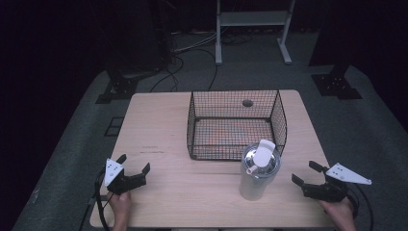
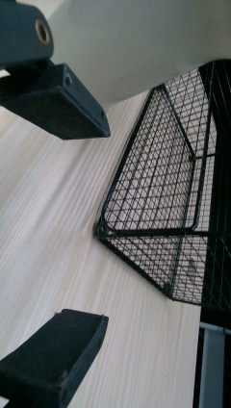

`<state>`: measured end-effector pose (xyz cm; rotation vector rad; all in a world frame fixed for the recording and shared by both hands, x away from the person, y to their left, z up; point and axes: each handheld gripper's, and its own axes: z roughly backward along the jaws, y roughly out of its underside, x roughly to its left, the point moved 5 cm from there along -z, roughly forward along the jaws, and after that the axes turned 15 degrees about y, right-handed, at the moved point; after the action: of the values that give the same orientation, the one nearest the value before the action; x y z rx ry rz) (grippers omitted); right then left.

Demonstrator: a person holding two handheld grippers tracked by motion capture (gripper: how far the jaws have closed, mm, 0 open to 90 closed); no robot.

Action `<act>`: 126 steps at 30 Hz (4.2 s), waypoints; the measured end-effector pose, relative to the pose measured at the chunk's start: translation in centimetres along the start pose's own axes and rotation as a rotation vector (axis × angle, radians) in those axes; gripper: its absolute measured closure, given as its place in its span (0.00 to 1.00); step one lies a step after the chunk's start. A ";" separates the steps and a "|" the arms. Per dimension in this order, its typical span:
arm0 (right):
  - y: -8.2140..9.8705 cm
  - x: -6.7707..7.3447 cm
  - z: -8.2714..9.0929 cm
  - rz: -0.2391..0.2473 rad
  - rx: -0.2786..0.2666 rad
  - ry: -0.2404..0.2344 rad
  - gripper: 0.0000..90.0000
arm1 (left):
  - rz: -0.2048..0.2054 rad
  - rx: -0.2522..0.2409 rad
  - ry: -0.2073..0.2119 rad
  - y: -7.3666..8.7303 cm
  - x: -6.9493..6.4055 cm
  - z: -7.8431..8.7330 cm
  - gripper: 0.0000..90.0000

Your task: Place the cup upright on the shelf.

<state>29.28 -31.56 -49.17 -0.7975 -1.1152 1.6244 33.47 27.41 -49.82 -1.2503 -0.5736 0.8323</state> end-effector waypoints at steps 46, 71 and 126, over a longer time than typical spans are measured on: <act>-2.2 9.5 0.9 0.200 -0.007 -0.299 0.11 | 0.004 0.000 0.024 0.0 -0.1 0.0 0.00; -2.6 12.0 -1.5 0.160 -0.063 -0.322 0.10 | 0.002 -0.002 0.023 0.0 -0.1 0.0 0.00; -11.1 12.8 -2.6 0.131 -0.193 -0.371 0.10 | 0.002 -0.006 0.025 0.0 -0.1 0.0 0.00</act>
<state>31.44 -17.47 -39.71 -0.7201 -1.5263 1.8439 33.42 27.37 -49.79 -1.2652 -0.5546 0.8163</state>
